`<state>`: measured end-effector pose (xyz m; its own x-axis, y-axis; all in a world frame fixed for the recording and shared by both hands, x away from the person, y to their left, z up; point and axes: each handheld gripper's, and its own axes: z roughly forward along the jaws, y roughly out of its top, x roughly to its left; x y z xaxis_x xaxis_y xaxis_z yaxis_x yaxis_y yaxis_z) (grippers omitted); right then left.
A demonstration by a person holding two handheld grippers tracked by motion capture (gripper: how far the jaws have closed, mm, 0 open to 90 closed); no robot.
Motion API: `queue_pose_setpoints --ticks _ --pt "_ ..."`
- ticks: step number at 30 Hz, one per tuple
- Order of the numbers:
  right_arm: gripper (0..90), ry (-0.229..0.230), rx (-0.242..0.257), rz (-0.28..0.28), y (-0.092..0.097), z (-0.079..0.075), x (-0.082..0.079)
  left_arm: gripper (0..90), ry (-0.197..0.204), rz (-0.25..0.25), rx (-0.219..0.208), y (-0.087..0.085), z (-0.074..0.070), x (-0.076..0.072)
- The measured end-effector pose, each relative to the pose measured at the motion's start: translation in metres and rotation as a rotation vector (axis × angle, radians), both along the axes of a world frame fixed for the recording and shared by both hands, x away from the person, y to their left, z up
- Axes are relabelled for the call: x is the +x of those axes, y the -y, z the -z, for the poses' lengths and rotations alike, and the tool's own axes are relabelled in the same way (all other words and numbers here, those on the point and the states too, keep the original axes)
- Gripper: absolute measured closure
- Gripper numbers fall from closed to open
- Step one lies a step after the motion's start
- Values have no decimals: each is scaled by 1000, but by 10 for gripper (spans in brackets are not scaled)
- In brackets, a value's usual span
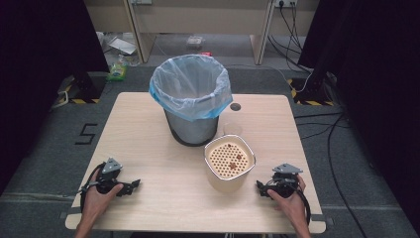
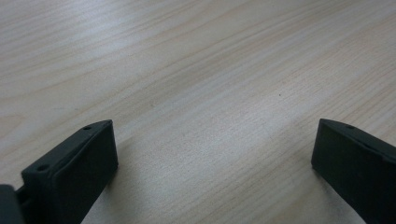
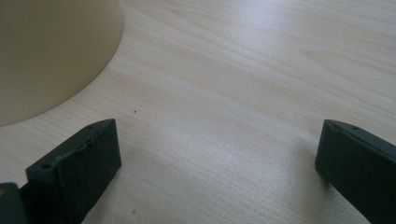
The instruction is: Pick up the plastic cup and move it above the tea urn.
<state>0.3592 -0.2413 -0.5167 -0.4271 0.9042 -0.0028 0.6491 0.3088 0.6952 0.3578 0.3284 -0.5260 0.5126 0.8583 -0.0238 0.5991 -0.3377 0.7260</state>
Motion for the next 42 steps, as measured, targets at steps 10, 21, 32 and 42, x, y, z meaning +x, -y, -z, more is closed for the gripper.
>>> queue_pose_setpoints --ticks 10,21,32,42 --pt "187 23 7 -1 6 -3 -1 0 -1 3 1 0 0 0" --pt "218 74 48 26 24 -35 4 0 -1 2 1 0 0 0" --pt "305 119 34 -3 17 -76 40 0 -1 2 1 0 0 0" --pt "402 102 103 -23 6 -101 82 0 -1 2 1 0 0 0"
